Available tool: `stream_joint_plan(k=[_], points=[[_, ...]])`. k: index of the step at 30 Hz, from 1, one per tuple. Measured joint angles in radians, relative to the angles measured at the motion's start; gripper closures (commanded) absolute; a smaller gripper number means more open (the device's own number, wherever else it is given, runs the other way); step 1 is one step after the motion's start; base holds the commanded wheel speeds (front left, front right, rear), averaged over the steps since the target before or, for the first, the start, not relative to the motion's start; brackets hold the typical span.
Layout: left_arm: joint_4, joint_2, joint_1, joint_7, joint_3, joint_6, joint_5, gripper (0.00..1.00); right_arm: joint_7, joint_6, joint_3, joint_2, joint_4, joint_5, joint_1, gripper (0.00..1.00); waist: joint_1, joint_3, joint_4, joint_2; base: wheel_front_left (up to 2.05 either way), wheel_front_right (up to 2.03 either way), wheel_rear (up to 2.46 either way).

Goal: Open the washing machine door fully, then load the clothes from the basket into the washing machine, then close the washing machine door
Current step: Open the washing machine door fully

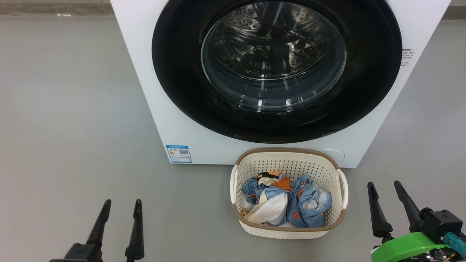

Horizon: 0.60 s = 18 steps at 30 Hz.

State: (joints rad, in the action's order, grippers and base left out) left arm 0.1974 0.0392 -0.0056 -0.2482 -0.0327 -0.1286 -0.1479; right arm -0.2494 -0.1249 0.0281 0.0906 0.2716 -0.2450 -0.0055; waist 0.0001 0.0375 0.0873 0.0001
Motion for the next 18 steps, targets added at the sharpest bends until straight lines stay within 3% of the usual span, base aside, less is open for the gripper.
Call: stream_joint_plan(k=[10, 18], points=[[0.003, 0.000, 0.000, 0.000, 0.007, 0.000, 0.001, 0.00, 0.000, 0.000, 0.006, -0.013, -0.002, 0.000, 0.002, 0.00, 0.0000, -0.003, -0.003, 0.0000, 0.11, 0.11, -0.21], [0.004, 0.003, 0.000, 0.000, 0.016, 0.000, 0.004, 0.00, 0.000, 0.000, 0.007, -0.020, -0.004, 0.000, 0.002, 0.00, 0.0000, 0.010, -0.007, 0.0000, 0.72, 0.72, -1.45]])
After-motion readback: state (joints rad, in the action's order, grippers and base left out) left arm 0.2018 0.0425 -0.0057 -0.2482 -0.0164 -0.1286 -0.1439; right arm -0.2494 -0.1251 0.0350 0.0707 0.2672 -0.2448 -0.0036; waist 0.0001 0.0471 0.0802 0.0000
